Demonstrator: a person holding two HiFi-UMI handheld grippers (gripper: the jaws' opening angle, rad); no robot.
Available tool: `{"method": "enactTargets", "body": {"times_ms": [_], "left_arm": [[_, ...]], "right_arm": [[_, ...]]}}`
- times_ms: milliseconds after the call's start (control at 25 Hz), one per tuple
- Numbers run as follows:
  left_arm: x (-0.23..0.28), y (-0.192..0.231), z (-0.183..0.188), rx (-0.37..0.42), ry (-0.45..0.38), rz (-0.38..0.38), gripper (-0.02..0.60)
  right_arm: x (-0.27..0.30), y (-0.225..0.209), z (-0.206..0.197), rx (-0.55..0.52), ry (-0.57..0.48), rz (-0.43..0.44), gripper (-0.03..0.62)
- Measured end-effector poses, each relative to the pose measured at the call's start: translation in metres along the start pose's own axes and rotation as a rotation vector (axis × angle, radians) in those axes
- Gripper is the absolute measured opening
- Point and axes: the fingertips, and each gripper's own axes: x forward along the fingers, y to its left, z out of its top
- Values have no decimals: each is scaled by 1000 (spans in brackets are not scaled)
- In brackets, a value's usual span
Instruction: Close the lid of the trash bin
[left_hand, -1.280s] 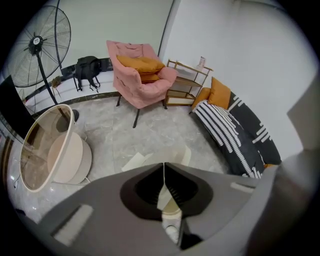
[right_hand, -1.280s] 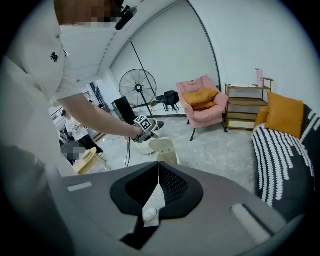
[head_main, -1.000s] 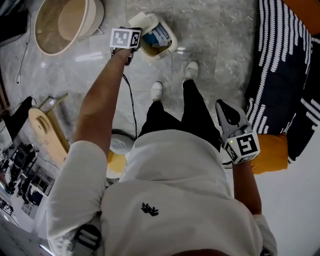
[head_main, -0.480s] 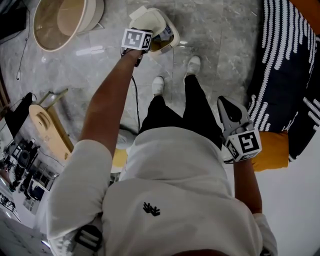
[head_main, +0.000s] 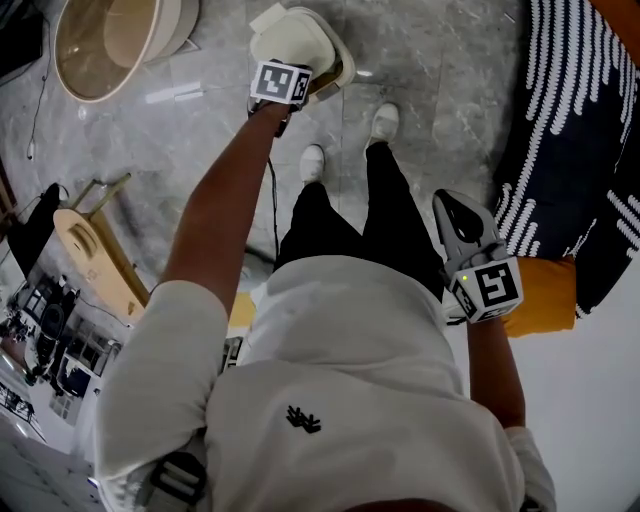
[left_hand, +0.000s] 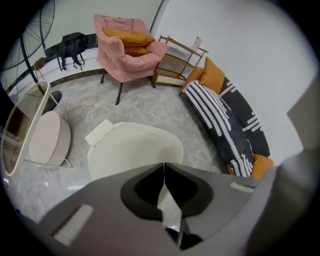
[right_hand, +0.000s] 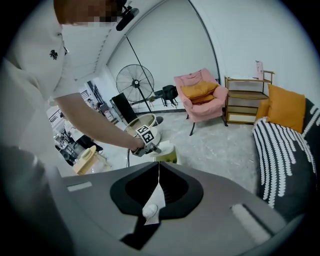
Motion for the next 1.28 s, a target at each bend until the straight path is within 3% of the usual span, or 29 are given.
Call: {"method": "enactTargets", "body": {"times_ms": [760, 1280], "left_arm": [[76, -9, -40, -30, 75, -19, 60], [122, 0, -56, -29, 109, 7, 58]], "right_arm": [[14, -33, -36, 24, 91, 25, 3], [25, -58, -64, 65, 130, 34, 3]]}}
